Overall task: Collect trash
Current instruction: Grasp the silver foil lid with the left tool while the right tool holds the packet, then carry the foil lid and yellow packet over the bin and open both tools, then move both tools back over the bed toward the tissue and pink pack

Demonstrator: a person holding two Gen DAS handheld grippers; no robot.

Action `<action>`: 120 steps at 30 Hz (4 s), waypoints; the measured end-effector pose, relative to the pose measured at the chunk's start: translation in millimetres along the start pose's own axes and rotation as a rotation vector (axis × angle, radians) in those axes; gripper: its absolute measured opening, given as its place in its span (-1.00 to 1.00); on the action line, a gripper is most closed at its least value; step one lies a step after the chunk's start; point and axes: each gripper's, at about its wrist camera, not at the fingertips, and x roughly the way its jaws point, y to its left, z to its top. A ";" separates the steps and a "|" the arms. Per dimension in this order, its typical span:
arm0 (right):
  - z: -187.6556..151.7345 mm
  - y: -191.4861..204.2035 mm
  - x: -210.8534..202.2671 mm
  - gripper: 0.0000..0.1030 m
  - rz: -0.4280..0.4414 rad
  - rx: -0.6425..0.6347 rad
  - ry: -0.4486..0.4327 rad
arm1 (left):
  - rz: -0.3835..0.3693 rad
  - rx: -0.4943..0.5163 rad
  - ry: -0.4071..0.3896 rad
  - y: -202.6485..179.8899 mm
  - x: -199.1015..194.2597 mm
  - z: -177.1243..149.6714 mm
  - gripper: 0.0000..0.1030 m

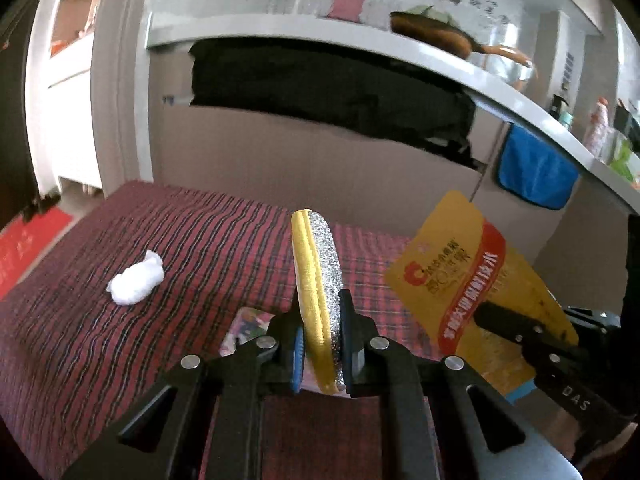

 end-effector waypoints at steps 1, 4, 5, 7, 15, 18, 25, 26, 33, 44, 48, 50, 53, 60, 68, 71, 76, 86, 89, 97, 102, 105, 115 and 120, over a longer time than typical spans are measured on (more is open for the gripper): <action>-2.2 0.1 -4.1 -0.98 -0.006 -0.003 -0.009 | 0.002 0.008 -0.008 -4.7 -3.4 -2.2 -0.72; -10.3 0.5 -14.3 -0.98 -0.015 0.003 -0.026 | -0.001 0.026 -0.040 -20.6 -17.2 -12.5 -0.72; -15.4 -0.3 -18.4 -0.98 -0.015 0.012 -0.029 | -0.009 0.022 -0.041 -23.7 -21.5 -16.7 -0.72; -22.6 -2.0 -26.0 -0.98 -0.008 0.028 -0.034 | -0.026 0.019 -0.028 -28.8 -27.9 -22.0 -0.72; -24.9 -17.1 -81.0 -0.98 -0.024 0.087 -0.125 | -0.058 0.065 -0.062 -68.3 -63.8 -35.8 -0.72; -27.3 -25.9 -104.3 -0.98 -0.051 0.095 -0.156 | -0.096 0.069 -0.076 -87.4 -71.9 -35.6 -0.72; -49.6 -62.8 -161.2 -0.99 -0.170 0.108 -0.220 | -0.188 0.139 -0.070 -153.4 -63.4 -29.0 -0.72; -54.4 -71.7 -168.8 -0.98 -0.193 0.120 -0.229 | -0.200 0.152 -0.071 -165.2 -59.2 -27.6 -0.72; -78.5 -128.8 -194.5 -0.98 -0.332 0.192 -0.254 | -0.287 0.243 -0.080 -238.7 -23.3 -17.1 -0.72; -93.5 -203.8 -155.0 -0.98 -0.383 0.327 -0.213 | -0.310 0.271 0.017 -276.4 50.9 -29.1 -0.72; -97.4 -208.3 -143.7 -0.98 -0.383 0.324 -0.210 | -0.303 0.272 0.037 -279.8 65.8 -30.3 -0.72; -98.6 -211.2 -138.1 -0.98 -0.384 0.324 -0.204 | -0.302 0.274 0.047 -282.5 72.9 -30.7 -0.72; -99.7 -214.9 -129.5 -0.98 -0.375 0.331 -0.193 | -0.297 0.277 0.054 -285.4 80.3 -31.1 -0.72; -106.3 -225.4 -115.3 -0.98 -0.379 0.351 -0.165 | -0.291 0.267 0.077 -285.9 92.8 -33.4 -0.71; -112.8 -240.2 -103.7 -0.93 -0.394 0.399 -0.147 | -0.310 0.212 0.135 -279.4 115.6 -34.0 -0.66; -116.6 -243.8 -99.0 -0.85 -0.379 0.420 -0.119 | -0.336 0.191 0.156 -276.3 118.7 -35.5 -0.41; -120.0 -238.4 -99.4 -0.76 -0.385 0.411 -0.114 | -0.365 0.154 0.150 -270.7 111.6 -29.2 -0.22; -91.0 -199.2 -130.0 -0.54 -0.367 0.336 -0.169 | -0.259 0.139 0.064 -222.1 54.8 -11.3 -0.22; -75.6 -168.5 -138.3 -0.50 -0.342 0.276 -0.208 | -0.216 0.126 0.040 -195.1 30.2 -8.8 -0.22; -33.3 -65.8 -132.9 -0.27 -0.237 0.090 -0.240 | -0.086 0.098 -0.053 -107.0 -45.8 -3.4 -0.22; -13.9 -8.2 -102.6 -0.24 -0.125 0.021 -0.190 | 0.027 0.072 -0.088 -39.4 -79.4 -1.9 -0.22; -5.7 20.5 -77.2 -0.24 -0.063 -0.007 -0.147 | 0.088 0.045 -0.101 4.3 -88.5 -5.1 -0.22; 0.8 74.0 6.7 -0.24 0.026 -0.084 -0.002 | 0.131 -0.053 -0.030 95.4 -65.5 -32.7 -0.22; -1.4 82.4 31.4 -0.24 0.033 -0.115 0.052 | 0.143 -0.155 -0.017 137.3 -52.8 -37.1 -0.22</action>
